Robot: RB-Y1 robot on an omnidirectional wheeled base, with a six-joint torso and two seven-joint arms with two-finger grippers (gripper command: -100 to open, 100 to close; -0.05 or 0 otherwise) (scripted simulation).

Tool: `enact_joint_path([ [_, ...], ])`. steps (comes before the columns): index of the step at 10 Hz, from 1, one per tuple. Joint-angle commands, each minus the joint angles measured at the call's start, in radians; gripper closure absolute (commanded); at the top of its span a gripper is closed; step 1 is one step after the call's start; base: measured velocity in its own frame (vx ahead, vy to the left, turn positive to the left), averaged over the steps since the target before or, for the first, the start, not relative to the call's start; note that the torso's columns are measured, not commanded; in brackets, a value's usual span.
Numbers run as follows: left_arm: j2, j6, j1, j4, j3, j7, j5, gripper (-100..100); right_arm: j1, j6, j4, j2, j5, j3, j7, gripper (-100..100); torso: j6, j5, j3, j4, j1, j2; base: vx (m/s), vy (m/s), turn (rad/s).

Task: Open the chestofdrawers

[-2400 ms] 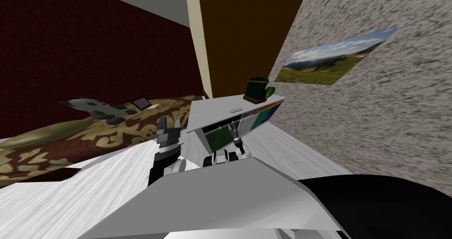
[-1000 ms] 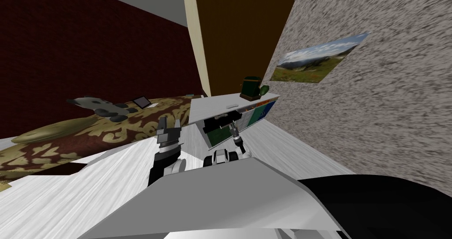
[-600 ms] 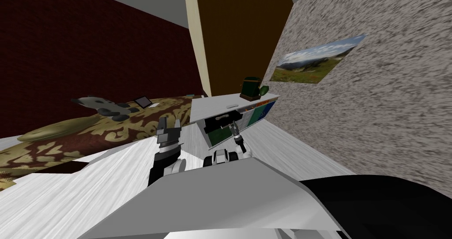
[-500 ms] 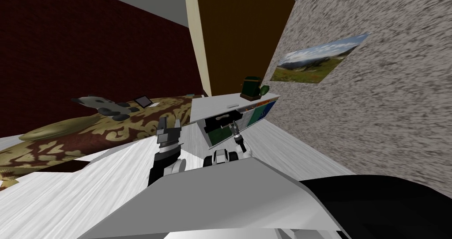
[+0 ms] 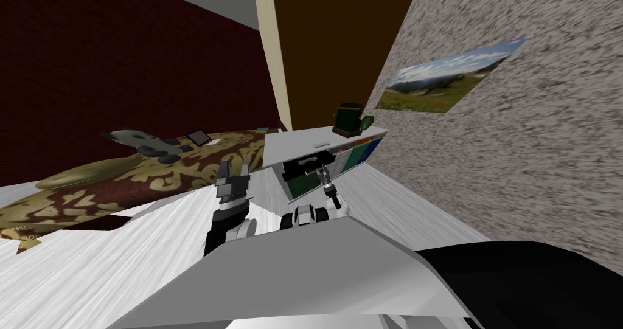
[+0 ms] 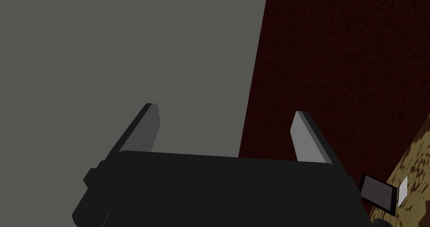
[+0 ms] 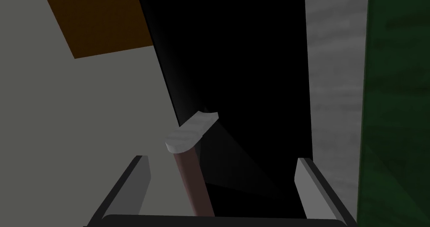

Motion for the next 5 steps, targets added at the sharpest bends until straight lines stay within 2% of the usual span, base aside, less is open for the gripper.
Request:
enact_joint_path([
  [1, 0.0, 0.0, 0.0, 0.0, 0.0, 0.0, 0.0, 0, 0.006, 0.034, -0.03, 0.0, 0.003, 0.004, -0.01, -100, 0.0, 0.0, 0.001, 0.003, 0.0, 0.002, -0.005, 0.005, 0.006],
  [2, 0.0, 0.0, 0.0, 0.0, 0.0, 0.0, 0.0, 0, 0.009, 0.044, -0.03, -0.001, 0.004, 0.005, -0.012, 0, -0.002, -0.001, 0.001, -0.003, 0.001, 0.0, 0.0, 0.0, 0.0],
  [5, 0.0, 0.0, 0.0, 0.0, 0.0, 0.0, 0.0, 0, 0.018, 0.053, -0.019, -0.002, 0.006, 0.005, -0.011, 0, -0.004, -0.002, -0.005, -0.011, 0.002, -0.01, 0.0, 0.0, 0.0],
])
